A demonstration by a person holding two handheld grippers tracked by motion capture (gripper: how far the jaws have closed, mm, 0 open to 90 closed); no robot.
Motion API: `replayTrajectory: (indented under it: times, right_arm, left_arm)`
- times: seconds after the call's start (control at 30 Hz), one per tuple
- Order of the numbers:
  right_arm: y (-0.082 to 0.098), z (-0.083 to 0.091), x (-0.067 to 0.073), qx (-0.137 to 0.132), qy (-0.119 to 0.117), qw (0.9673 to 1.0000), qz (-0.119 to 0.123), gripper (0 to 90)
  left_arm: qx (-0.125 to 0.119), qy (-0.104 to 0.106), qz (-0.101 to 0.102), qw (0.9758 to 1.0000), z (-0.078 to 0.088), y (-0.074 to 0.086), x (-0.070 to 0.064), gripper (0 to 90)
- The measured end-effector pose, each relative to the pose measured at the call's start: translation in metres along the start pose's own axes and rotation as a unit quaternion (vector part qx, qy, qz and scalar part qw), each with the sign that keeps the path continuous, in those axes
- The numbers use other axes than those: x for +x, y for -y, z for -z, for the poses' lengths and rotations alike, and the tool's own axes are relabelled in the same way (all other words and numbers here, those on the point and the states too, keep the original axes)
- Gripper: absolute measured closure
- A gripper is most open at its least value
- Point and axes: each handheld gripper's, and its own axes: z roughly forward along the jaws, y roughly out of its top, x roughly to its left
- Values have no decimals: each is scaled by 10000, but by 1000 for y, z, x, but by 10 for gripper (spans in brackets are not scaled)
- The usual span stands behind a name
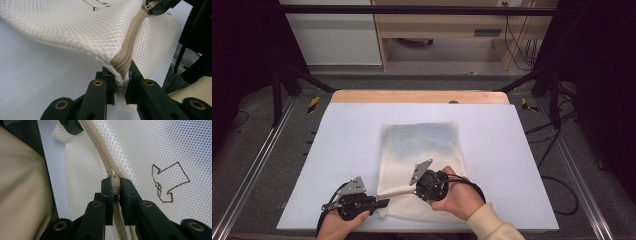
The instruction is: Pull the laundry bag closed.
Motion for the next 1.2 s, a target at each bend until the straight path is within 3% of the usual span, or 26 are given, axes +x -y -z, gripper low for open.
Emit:
replayTrajectory:
  times: [1.2]
  right_arm:
    - [5, 2, -1, 56, -8, 10000, -13, 820]
  left_arm:
    - [25, 38, -48, 10000, -1, 0, -2, 812]
